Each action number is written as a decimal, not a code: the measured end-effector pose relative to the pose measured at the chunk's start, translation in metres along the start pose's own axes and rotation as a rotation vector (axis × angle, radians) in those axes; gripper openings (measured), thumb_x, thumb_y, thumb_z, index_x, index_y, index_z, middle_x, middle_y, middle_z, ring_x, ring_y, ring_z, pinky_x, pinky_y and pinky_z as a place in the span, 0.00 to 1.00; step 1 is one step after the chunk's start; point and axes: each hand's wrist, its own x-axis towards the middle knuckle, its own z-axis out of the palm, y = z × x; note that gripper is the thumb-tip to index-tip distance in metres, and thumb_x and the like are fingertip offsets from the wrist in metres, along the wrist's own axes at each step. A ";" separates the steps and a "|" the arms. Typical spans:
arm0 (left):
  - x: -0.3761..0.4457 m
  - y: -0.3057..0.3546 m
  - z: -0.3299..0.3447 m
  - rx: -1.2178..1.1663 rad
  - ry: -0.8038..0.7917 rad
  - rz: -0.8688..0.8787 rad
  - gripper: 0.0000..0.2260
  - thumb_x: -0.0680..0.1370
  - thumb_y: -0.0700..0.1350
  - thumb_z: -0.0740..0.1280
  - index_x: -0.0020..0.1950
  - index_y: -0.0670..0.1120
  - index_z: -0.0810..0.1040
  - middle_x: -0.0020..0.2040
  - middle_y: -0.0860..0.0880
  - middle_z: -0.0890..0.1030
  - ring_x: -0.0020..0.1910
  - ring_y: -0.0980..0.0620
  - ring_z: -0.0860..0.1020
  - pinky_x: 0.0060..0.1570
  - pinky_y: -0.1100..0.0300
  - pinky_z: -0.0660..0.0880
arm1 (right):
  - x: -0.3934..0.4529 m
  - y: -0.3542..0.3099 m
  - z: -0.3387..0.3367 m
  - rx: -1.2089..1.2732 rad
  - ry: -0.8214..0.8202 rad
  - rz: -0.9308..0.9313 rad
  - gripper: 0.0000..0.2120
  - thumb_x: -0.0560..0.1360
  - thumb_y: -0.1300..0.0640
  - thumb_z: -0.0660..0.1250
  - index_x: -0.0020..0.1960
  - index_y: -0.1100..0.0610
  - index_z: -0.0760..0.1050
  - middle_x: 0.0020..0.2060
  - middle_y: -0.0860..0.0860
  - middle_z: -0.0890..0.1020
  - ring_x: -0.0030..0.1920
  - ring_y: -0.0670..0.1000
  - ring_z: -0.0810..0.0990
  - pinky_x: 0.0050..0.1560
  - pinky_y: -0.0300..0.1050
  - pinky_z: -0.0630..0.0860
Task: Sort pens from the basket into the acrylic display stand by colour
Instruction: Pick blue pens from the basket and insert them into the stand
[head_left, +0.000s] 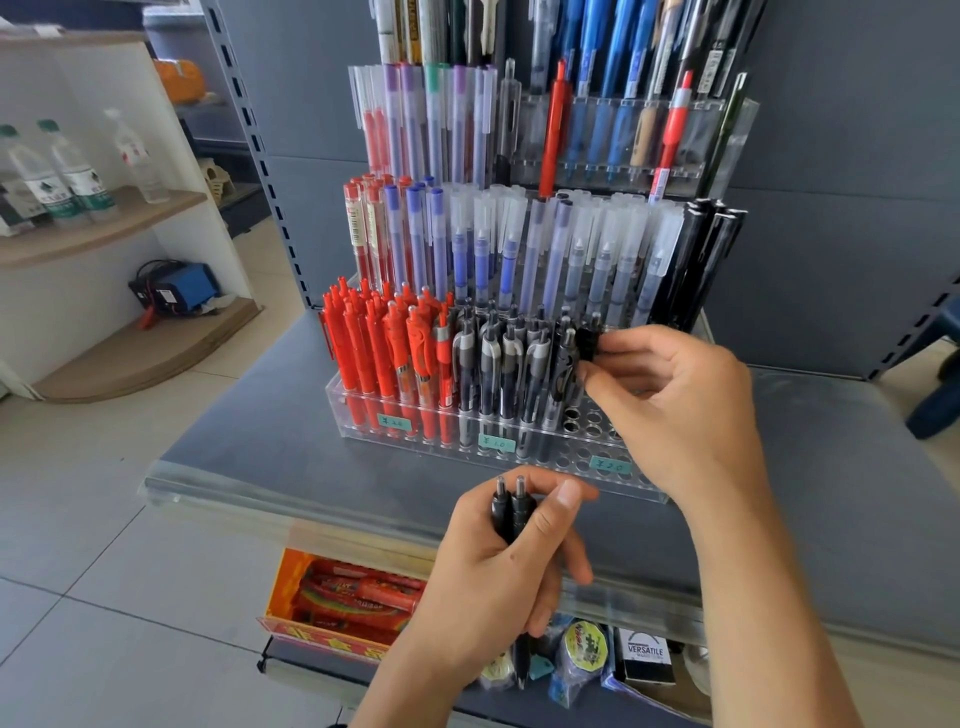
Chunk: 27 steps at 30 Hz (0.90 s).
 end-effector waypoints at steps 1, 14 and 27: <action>0.000 0.000 0.000 0.005 0.002 0.002 0.11 0.80 0.53 0.64 0.51 0.47 0.82 0.32 0.42 0.80 0.17 0.52 0.66 0.21 0.64 0.65 | -0.001 -0.002 -0.001 -0.009 -0.002 0.013 0.08 0.73 0.55 0.78 0.51 0.49 0.83 0.36 0.39 0.86 0.39 0.36 0.84 0.42 0.32 0.80; -0.001 0.007 0.006 0.001 -0.006 -0.012 0.11 0.77 0.49 0.69 0.53 0.42 0.76 0.25 0.50 0.68 0.19 0.54 0.64 0.22 0.63 0.65 | -0.019 -0.034 -0.023 -0.128 -0.683 -0.062 0.09 0.68 0.36 0.76 0.40 0.41 0.86 0.37 0.42 0.83 0.38 0.44 0.82 0.39 0.44 0.80; 0.000 0.005 0.002 0.058 -0.028 0.037 0.12 0.78 0.48 0.72 0.51 0.39 0.77 0.27 0.46 0.68 0.22 0.51 0.66 0.25 0.60 0.67 | -0.019 -0.033 -0.028 -0.021 -0.702 -0.065 0.02 0.70 0.50 0.79 0.40 0.47 0.86 0.38 0.44 0.84 0.38 0.45 0.82 0.43 0.46 0.81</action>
